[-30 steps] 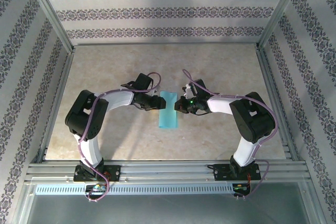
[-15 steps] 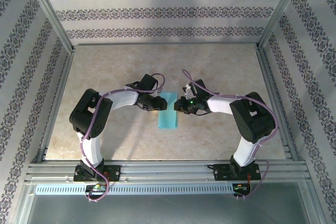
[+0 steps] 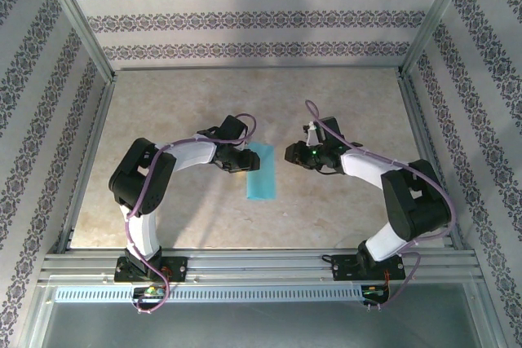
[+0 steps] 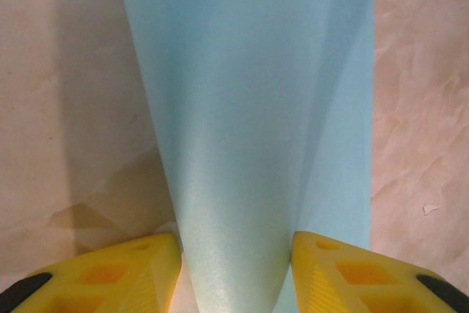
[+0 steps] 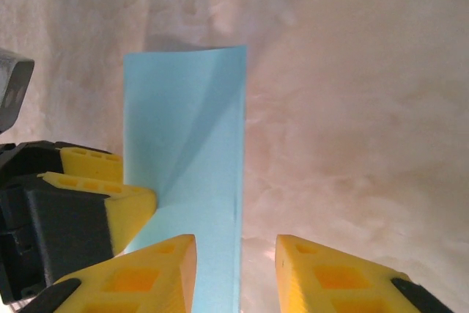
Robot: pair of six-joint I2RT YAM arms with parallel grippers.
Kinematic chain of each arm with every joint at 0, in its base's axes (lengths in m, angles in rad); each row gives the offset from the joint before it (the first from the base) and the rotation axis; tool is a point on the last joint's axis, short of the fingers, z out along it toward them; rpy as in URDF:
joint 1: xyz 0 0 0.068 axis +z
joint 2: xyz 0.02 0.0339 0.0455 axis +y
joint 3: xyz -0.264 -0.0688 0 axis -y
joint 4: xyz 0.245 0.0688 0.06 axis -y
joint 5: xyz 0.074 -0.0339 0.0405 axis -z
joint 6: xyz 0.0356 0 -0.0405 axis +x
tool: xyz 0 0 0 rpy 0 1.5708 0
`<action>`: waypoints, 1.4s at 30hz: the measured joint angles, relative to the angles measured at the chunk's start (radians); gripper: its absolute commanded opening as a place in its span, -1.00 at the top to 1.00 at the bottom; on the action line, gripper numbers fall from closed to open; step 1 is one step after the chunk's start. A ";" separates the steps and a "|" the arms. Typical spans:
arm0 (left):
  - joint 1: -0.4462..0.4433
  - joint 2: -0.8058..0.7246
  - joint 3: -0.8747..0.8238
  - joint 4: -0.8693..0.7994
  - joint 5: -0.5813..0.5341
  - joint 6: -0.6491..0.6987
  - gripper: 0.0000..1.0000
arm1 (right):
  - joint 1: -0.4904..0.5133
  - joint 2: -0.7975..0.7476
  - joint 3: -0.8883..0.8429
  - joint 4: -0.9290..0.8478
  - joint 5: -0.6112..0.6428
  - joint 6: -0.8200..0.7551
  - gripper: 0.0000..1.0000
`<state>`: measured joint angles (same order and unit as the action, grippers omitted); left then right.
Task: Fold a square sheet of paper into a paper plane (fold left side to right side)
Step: First fold in half a square sheet of paper at the center of the table.
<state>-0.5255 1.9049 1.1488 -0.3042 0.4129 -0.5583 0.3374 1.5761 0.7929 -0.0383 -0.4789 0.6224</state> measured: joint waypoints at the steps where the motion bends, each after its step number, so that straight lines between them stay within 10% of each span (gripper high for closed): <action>1: -0.001 0.002 0.003 -0.004 -0.002 0.000 0.04 | -0.005 -0.005 -0.004 -0.003 0.003 -0.001 0.31; 42: -0.022 0.031 0.063 -0.081 -0.045 -0.004 0.00 | -0.019 -0.014 -0.013 -0.015 -0.015 -0.003 0.34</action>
<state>-0.5472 1.9358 1.2114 -0.3855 0.3676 -0.5625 0.3187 1.5616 0.7803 -0.0532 -0.4938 0.6197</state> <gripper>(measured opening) 0.499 0.331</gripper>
